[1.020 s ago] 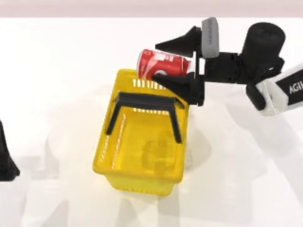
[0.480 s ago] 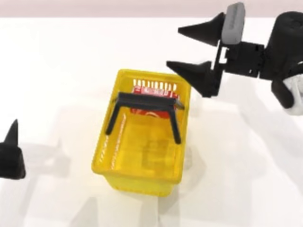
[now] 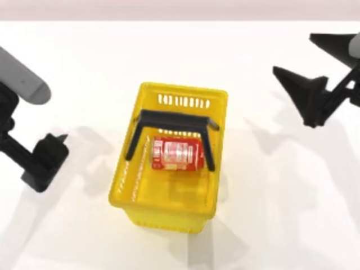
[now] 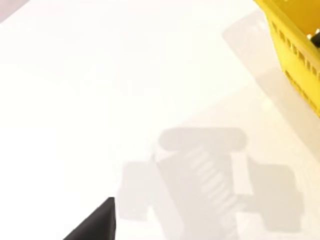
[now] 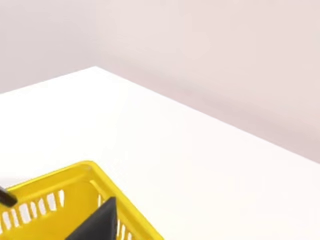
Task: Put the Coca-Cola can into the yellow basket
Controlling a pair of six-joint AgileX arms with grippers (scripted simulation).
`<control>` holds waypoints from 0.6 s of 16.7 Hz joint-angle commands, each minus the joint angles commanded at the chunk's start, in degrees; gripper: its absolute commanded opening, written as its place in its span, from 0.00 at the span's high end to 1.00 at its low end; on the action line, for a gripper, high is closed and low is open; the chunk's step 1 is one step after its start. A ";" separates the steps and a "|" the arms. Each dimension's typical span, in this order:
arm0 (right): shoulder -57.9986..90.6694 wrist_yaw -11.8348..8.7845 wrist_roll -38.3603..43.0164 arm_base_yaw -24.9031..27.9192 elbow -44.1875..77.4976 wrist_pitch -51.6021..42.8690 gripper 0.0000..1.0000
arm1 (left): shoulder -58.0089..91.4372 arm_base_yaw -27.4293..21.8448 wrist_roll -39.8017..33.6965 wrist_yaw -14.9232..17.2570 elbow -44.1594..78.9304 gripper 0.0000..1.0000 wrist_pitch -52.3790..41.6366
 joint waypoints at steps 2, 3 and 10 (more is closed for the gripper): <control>-11.53 5.46 -0.26 -1.64 -6.68 -5.93 0.00 | 10.68 -3.38 5.20 -0.06 10.13 0.00 -7.32; -17.43 8.17 -0.32 -2.42 -9.90 -8.94 0.00 | 15.89 -5.00 7.73 -0.11 15.06 0.00 -10.85; -57.06 25.36 0.56 -6.96 -27.50 -27.87 0.00 | 51.08 -15.59 24.85 -0.94 48.48 0.00 -34.11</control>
